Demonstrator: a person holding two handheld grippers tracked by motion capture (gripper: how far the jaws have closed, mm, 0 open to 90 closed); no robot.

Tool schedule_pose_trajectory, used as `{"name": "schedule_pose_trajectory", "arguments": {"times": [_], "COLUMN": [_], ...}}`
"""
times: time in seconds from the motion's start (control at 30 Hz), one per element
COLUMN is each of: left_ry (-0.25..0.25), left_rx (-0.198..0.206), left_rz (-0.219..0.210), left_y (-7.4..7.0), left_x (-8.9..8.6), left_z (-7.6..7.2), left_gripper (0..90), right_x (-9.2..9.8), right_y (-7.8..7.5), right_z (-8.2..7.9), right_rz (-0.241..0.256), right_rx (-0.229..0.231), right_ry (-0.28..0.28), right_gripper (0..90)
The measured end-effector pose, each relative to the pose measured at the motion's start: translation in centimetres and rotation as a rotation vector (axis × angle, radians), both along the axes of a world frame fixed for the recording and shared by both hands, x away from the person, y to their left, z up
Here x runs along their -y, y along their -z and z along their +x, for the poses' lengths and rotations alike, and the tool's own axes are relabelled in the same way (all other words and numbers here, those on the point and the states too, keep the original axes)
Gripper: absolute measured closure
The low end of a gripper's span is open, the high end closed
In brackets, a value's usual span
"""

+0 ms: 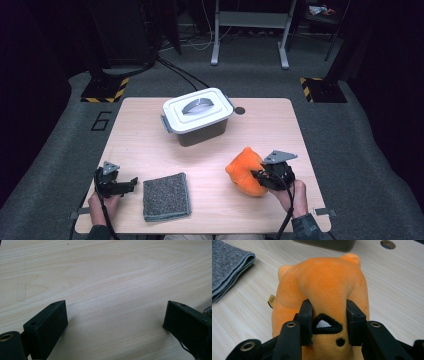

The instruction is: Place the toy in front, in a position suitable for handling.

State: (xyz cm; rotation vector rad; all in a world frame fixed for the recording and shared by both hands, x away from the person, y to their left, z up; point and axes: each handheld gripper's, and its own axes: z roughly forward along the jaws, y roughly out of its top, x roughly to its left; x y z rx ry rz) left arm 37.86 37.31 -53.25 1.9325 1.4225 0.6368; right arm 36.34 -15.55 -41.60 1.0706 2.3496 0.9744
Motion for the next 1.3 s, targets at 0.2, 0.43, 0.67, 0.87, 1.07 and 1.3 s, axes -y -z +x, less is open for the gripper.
{"name": "schedule_pose_trajectory", "arguments": {"times": [0.2, 0.43, 0.67, 0.87, 1.07, 1.3], "left_ry": [0.000, 0.000, 0.000, 0.000, 0.000, 0.000], "left_rx": [0.000, -0.002, -0.002, -0.001, -0.002, -0.002], "left_rz": [0.000, 0.001, 0.001, 0.000, 0.001, 0.000], "left_y": [0.0, 0.0, 0.0, 0.0, 0.0, 0.0], "left_x": [0.0, 0.0, 0.0, 0.0, 0.0, 0.0], "left_z": [0.0, 0.0, 0.0, 0.0, 0.0, 0.0], "left_gripper": [4.7, 4.7, 4.8, 4.8, 4.8, 4.8], "right_x": [-1.1, -2.7, -4.1, -5.0, -6.1, -7.1], "right_y": [-0.6, -0.9, -0.6, -0.3, 0.3, 1.0], "right_z": [1.9, 3.8, 5.8, 7.3, 8.2, 9.3], "right_rz": [-0.020, -0.033, -0.037, -0.040, -0.033, -0.037], "right_rx": [0.035, 0.044, 0.045, 0.036, 0.015, 0.011], "right_ry": [-0.056, -0.113, -0.155, -0.184, -0.187, -0.204], "right_gripper": [62.9, 62.6, 62.3, 61.8, 61.3, 60.6]}}
